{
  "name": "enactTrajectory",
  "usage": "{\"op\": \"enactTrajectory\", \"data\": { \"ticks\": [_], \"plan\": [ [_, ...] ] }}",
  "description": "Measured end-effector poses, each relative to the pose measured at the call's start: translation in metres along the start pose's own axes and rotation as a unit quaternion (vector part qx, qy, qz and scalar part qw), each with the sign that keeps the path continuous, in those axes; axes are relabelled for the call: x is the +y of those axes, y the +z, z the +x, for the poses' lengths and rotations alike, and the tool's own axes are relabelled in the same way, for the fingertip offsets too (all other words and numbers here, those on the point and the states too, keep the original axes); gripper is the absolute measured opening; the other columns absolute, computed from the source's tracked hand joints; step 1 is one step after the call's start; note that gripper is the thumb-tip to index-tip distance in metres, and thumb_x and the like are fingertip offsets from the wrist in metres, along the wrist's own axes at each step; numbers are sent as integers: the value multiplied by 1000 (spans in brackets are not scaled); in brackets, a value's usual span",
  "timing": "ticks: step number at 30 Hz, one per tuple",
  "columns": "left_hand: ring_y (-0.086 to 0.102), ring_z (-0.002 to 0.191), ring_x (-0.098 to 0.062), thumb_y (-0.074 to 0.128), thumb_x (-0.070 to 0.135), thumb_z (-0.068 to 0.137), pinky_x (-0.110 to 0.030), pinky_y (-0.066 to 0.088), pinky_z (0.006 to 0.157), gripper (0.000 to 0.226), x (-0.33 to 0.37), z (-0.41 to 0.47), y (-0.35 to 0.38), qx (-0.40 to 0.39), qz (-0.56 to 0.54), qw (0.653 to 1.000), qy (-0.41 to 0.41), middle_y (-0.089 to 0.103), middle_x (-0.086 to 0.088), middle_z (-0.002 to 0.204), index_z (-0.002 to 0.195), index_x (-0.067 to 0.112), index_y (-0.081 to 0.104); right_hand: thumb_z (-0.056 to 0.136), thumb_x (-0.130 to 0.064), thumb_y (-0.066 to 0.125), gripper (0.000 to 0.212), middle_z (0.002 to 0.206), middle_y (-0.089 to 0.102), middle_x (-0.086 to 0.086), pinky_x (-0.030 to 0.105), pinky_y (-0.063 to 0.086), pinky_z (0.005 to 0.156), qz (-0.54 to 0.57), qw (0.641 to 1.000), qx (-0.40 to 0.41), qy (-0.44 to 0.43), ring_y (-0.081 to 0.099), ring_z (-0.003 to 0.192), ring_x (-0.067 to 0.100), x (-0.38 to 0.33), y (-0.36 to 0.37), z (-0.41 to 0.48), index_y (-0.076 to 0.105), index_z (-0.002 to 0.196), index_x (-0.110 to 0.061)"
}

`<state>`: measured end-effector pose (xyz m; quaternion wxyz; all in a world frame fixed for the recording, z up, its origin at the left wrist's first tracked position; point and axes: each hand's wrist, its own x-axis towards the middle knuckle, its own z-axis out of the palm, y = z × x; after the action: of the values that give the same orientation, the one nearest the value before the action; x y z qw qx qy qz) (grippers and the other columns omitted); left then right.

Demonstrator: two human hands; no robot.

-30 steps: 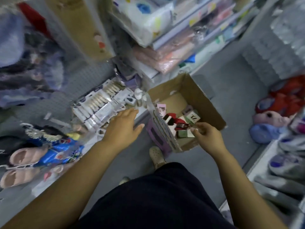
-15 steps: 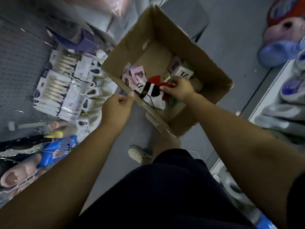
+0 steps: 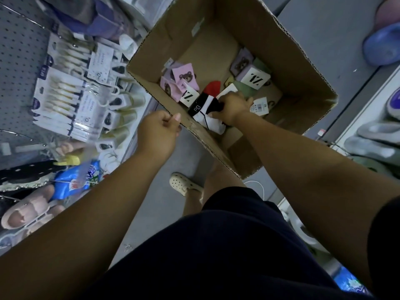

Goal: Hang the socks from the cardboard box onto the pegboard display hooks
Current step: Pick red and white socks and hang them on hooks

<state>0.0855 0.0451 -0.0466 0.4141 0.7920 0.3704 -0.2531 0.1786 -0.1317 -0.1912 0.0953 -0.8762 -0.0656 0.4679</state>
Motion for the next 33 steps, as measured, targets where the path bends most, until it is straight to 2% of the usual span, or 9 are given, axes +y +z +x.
{"op": "enactTrajectory", "data": {
  "ticks": [6, 10, 12, 15, 17, 21, 27, 30, 33],
  "plan": [
    [73, 85, -30, 59, 28, 102, -50, 54, 93, 34, -1, 1, -4, -16, -8, 1000, -2, 75, -9, 82, 69, 20, 58, 94, -43, 65, 30, 100, 67, 3, 28, 44, 78, 176, 984, 0, -40, 62, 99, 24, 7, -9, -18, 67, 103, -15],
    [73, 86, -29, 59, 28, 102, -47, 55, 91, 26, 5, -11, -12, -21, -16, 1000, -4, 74, -9, 85, 79, 18, 64, 97, -34, 65, 29, 105, 71, 3, 34, 58, 81, 312, 947, 5, -69, 68, 98, 21, 10, -32, -61, 67, 114, -10],
    [71, 90, -23, 61, 34, 100, -36, 55, 83, 22, 13, -22, -17, -11, -16, 1000, 9, 74, -6, 91, 91, 15, 68, 98, -34, 65, 28, 106, 74, 4, 43, 61, 85, 364, 928, 3, -73, 72, 97, 21, 9, -47, -86, 67, 116, -13],
    [63, 99, -2, 66, 44, 96, -17, 47, 80, 35, 31, -40, -26, -17, -51, 998, 21, 68, 6, 109, 117, 16, 66, 100, -32, 63, 30, 113, 74, 11, 43, 63, 82, 445, 891, -19, -85, 74, 98, 24, 0, -73, -124, 66, 121, -11],
    [60, 108, 3, 67, 48, 94, -15, 46, 87, 48, 45, -51, -32, -50, -99, 994, 26, 65, 11, 120, 130, 18, 60, 100, -29, 62, 30, 114, 75, 12, 39, 63, 83, 488, 866, -31, -102, 75, 99, 24, -7, -90, -148, 66, 120, -7],
    [69, 86, 8, 69, 39, 95, -6, 49, 67, 27, 67, -68, -42, -103, -150, 982, 52, 74, 13, 101, 113, 20, 70, 100, -30, 62, 33, 115, 75, 11, 32, 61, 86, 564, 817, -52, -110, 74, 103, 26, -23, -113, -185, 65, 124, -8],
    [74, 97, -12, 71, 36, 95, -33, 62, 85, 28, 66, -89, -57, -43, -216, 971, 92, 78, 2, 105, 115, 16, 73, 95, -27, 66, 40, 112, 76, 1, 27, 60, 80, 602, 784, -90, -123, 75, 100, 19, -40, -126, -213, 59, 132, -13],
    [75, 100, -19, 69, 29, 97, -43, 63, 86, 25, 55, -102, -67, -24, -312, 946, 77, 78, -4, 109, 117, 14, 71, 82, -22, 73, 49, 108, 74, 5, 27, 61, 77, 592, 786, -110, -138, 74, 94, 20, -49, -124, -224, 56, 126, -8],
    [74, 105, -24, 67, 25, 98, -45, 61, 87, 22, 34, -116, -80, 16, -406, 912, 57, 77, -5, 114, 118, 17, 69, 85, -13, 74, 47, 118, 70, 12, 30, 62, 77, 570, 802, -102, -144, 74, 96, 22, -60, -116, -234, 56, 128, -9]
  ]
}}
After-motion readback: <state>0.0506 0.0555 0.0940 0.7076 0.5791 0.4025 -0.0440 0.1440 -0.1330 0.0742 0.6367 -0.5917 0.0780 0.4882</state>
